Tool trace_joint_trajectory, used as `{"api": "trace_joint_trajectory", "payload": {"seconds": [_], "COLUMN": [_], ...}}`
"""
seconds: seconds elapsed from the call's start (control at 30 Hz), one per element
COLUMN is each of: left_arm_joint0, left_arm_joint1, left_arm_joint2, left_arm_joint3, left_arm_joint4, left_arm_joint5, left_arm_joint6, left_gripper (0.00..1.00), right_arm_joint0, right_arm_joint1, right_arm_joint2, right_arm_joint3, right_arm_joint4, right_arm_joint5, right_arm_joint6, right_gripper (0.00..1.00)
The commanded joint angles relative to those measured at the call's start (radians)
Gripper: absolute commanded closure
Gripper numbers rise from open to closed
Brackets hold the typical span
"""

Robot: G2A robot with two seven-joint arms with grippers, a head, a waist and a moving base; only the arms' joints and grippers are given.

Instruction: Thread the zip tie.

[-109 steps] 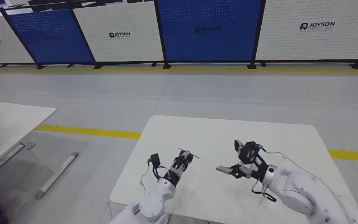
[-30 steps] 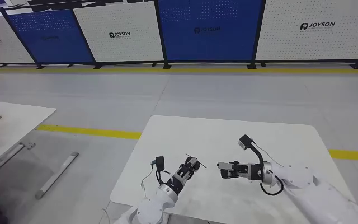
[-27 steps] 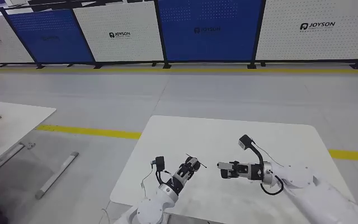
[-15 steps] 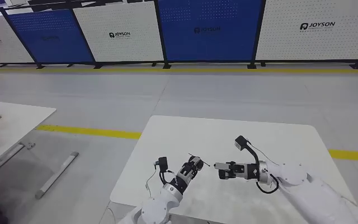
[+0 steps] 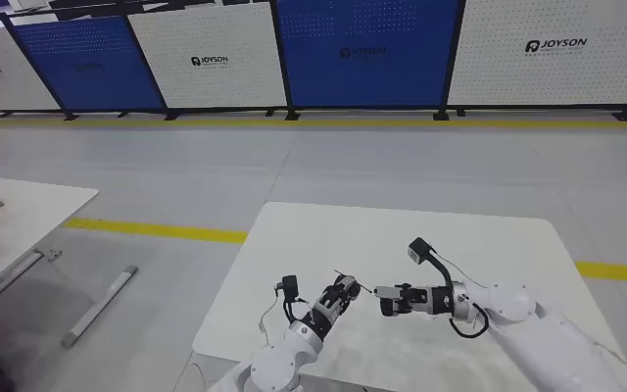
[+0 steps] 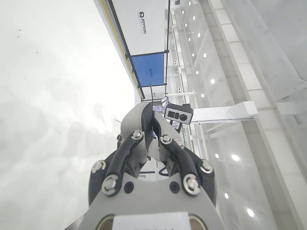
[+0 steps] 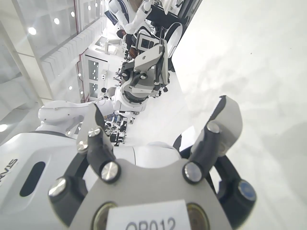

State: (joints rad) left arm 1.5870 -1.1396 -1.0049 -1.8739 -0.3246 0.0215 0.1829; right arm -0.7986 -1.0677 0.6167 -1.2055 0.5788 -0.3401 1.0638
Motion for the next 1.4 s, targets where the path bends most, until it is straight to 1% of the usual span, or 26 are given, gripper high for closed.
{"api": "trace_joint_trajectory", "payload": {"seconds": [0.0,0.03,0.07,0.1,0.13,0.17,0.2,0.3,0.37,0.43,0.47,0.77,1.0,1.03,1.07,1.1,1.23,1.3,1.37], "left_arm_joint0": [0.000,0.001,0.002,0.003,0.004,0.004,0.005,0.010,0.016,0.021,0.024,0.034,0.036,0.035,0.034,0.035,0.035,0.034,0.034], "left_arm_joint1": [-0.002,-0.002,-0.003,-0.003,-0.004,-0.004,-0.005,-0.005,-0.006,-0.006,-0.006,-0.011,-0.015,-0.015,-0.015,-0.016,-0.020,-0.020,-0.020], "left_arm_joint2": [-0.002,-0.003,-0.004,-0.005,-0.008,-0.009,-0.011,-0.015,-0.019,-0.023,-0.025,-0.034,-0.034,-0.033,-0.030,-0.028,-0.027,-0.028,-0.028], "left_arm_joint3": [0.002,0.002,0.001,0.001,0.001,0.000,-0.001,-0.006,-0.011,-0.016,-0.018,-0.025,-0.026,-0.024,-0.022,-0.021,-0.021,-0.020,-0.020], "left_arm_joint4": [-0.002,-0.002,-0.003,-0.004,-0.006,-0.007,-0.010,-0.012,-0.009,-0.007,-0.006,0.010,0.029,0.045,0.065,0.073,0.079,0.083,0.083], "left_arm_joint5": [-0.001,-0.003,-0.003,-0.003,-0.003,-0.002,-0.003,-0.006,-0.009,-0.011,-0.012,-0.016,-0.013,-0.007,-0.003,-0.002,-0.003,-0.007,-0.007], "left_arm_joint6": [-0.002,-0.004,-0.008,-0.012,-0.016,-0.019,-0.023,-0.036,-0.041,-0.044,-0.045,-0.037,-0.028,-0.029,-0.027,-0.024,-0.016,-0.017,-0.017], "left_gripper": [1.00,1.00,1.00,1.00,1.00,1.00,1.00,1.00,1.00,1.00,1.00,1.00,1.00,0.91,0.38,0.00,0.00,0.00,0.00], "right_arm_joint0": [0.002,0.003,0.004,0.006,0.008,0.011,0.013,0.017,0.020,0.021,0.022,0.024,0.022,0.020,0.019,0.018,0.009,0.002,0.002], "right_arm_joint1": [-0.006,-0.009,-0.012,-0.015,-0.020,-0.023,-0.026,-0.035,-0.041,-0.045,-0.048,-0.065,-0.072,-0.073,-0.073,-0.074,-0.074,-0.074,-0.074], "right_arm_joint2": [0.001,0.002,0.003,0.003,0.003,0.003,0.003,0.002,0.002,0.004,0.005,0.017,0.034,0.038,0.041,0.044,0.061,0.074,0.086], "right_arm_joint3": [0.011,0.015,0.019,0.023,0.029,0.035,0.038,0.048,0.055,0.061,0.065,0.083,0.093,0.096,0.099,0.101,0.111,0.117,0.123], "right_arm_joint4": [0.001,0.002,0.006,0.008,0.009,0.007,0.006,0.003,-0.001,-0.003,-0.004,-0.011,-0.007,-0.005,-0.005,-0.004,0.008,0.045,0.052], "right_arm_joint5": [0.000,0.000,0.000,0.000,0.002,0.008,0.012,0.027,0.035,0.039,0.041,0.044,0.032,0.029,0.027,0.025,0.011,0.000,0.000], "right_arm_joint6": [0.007,0.009,0.012,0.016,0.019,0.017,0.015,0.020,0.023,0.026,0.029,0.055,0.102,0.109,0.114,0.119,0.146,0.191,0.214], "right_gripper": [0.00,0.00,0.27,0.51,0.54,0.65,0.72,0.83,0.87,0.97,1.00,1.00,1.00,1.00,1.00,1.00,1.00,1.00,1.00]}}
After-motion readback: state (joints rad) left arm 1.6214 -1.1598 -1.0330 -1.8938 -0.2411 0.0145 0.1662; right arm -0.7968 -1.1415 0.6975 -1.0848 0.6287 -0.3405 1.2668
